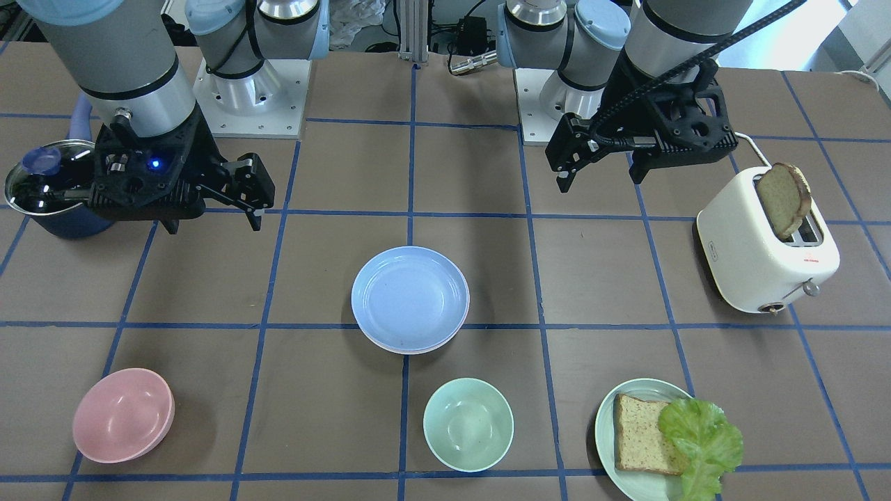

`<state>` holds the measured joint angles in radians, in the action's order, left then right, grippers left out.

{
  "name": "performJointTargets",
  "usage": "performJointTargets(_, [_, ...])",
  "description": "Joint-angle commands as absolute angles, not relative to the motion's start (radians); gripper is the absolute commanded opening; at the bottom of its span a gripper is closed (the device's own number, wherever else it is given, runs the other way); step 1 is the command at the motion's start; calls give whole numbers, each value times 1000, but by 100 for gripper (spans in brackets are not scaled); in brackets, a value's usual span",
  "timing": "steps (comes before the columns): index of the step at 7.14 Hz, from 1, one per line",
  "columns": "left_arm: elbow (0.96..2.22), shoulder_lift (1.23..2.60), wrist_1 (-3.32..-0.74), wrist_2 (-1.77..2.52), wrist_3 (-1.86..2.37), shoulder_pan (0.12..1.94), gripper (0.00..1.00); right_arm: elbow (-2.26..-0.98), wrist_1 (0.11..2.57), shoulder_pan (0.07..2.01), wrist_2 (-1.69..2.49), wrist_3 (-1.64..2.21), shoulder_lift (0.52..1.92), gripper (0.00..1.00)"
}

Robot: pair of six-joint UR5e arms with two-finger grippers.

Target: Stack three plates with pink and blue

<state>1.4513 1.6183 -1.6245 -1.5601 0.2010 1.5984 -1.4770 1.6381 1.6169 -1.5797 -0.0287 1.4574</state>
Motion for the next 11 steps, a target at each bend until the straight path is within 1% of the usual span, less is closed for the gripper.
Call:
performJointTargets(1, [1451,1618,-1624,-1560,201,1598,100,-1479,1562,1617,-1553,-37,1483,100])
performJointTargets(11, [1451,1618,-1624,-1560,201,1597,100,-1480,1555,1618,-1532,-43,1499,100])
